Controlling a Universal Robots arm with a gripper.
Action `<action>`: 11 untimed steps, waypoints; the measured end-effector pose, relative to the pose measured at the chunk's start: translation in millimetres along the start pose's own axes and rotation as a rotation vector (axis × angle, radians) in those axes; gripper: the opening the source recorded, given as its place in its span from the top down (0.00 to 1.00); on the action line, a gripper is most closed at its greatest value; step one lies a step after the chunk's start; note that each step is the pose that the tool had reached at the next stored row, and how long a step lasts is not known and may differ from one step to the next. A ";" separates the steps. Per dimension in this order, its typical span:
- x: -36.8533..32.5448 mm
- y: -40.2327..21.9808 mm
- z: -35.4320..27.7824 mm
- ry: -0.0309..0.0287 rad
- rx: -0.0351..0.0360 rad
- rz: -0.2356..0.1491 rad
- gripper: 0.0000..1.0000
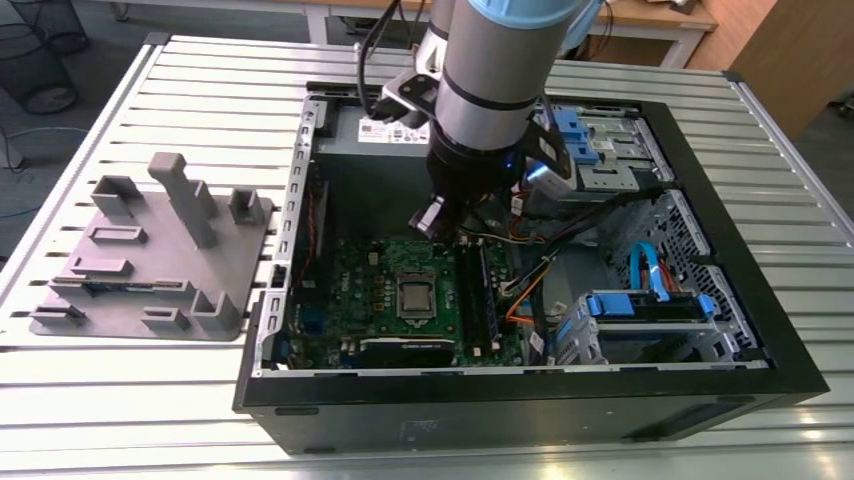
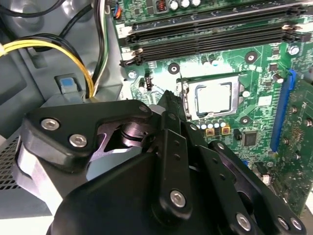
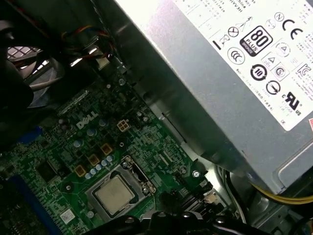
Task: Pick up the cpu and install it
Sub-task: 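Install the first cpu locking lever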
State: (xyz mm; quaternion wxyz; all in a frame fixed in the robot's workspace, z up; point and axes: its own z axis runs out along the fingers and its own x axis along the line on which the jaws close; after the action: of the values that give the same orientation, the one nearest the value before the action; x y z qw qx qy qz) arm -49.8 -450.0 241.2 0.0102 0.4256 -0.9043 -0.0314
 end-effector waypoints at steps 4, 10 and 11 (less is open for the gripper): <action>2.1 -1.8 0.1 0.0061 0.0053 0.004 0.89; 4.9 -4.1 0.5 0.0150 0.0132 0.011 0.89; 4.9 -4.1 0.5 0.0156 0.0136 0.011 0.89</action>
State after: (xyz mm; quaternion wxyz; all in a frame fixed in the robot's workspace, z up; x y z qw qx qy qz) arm -49.8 -456.4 240.4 0.0145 0.4208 -0.9068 -0.0218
